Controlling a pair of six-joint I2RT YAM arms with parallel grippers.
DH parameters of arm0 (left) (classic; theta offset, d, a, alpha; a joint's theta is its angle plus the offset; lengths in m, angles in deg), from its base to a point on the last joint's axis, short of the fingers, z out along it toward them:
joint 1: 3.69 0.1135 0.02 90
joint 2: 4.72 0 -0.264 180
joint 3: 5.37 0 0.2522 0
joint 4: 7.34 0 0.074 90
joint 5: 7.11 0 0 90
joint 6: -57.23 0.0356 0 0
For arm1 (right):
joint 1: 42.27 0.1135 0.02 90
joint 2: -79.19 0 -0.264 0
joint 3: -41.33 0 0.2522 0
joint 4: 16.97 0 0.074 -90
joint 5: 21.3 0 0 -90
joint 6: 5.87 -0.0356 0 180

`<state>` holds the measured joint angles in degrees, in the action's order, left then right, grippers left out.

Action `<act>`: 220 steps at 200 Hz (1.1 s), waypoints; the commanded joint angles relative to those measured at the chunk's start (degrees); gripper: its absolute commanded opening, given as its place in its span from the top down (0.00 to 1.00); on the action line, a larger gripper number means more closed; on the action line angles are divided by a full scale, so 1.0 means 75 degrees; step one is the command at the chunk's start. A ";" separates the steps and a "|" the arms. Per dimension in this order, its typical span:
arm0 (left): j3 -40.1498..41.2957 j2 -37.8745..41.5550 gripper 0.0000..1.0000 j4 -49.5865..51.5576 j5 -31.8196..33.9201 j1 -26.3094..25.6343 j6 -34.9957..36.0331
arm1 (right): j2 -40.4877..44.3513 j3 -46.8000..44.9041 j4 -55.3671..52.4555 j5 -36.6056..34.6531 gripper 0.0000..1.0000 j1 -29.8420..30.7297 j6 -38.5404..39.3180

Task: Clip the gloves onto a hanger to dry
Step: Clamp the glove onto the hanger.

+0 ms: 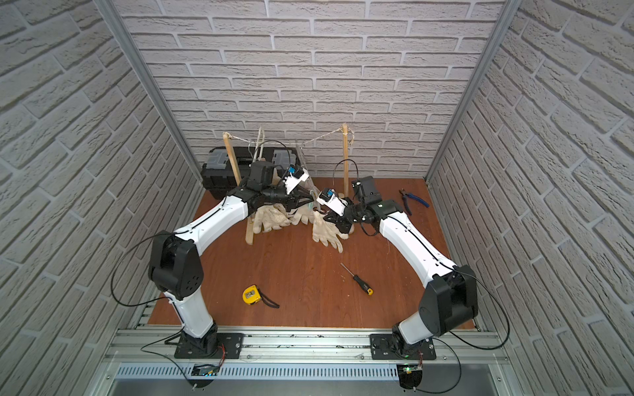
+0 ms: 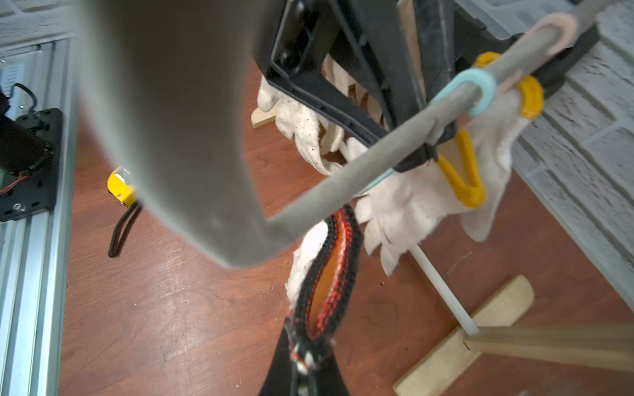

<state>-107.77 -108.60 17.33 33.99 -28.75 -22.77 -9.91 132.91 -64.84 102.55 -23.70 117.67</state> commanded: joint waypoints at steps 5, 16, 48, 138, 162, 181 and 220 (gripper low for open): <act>-0.0050 0.0333 0.76 0.0149 -0.0763 0.0025 -0.0150 | -0.0631 0.0314 0.0034 0.0672 0.97 -0.0038 0.0450; -0.0080 0.0331 0.76 0.0238 -0.0846 0.0035 -0.0135 | -0.0833 0.0395 0.0029 0.0811 0.97 -0.0038 0.0516; -0.0041 0.0347 0.76 0.0316 -0.0958 0.0042 -0.0148 | -0.0969 0.0274 0.0525 0.1169 0.97 -0.0223 0.0359; -0.0219 0.0311 0.76 0.0652 -0.1382 0.0060 -0.0057 | -0.1523 0.0814 0.0429 0.2117 0.97 -0.0395 0.0516; -0.0273 0.0264 0.76 0.0722 -0.1460 0.0044 -0.0021 | -0.1537 0.0906 0.0409 0.2409 0.97 -0.0435 0.0536; -0.0326 0.0218 0.76 0.0734 -0.1430 0.0048 0.0000 | -0.1534 0.0985 0.0385 0.2502 0.97 -0.0436 0.0553; -0.0437 0.0098 0.76 0.0858 -0.1434 0.0037 0.0065 | -0.1444 0.0946 0.0584 0.2414 0.97 -0.0483 0.0391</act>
<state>-109.37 -107.77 22.49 24.89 -28.20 -23.34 -21.76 138.66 -62.81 118.55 -26.89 121.01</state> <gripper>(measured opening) 0.240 0.063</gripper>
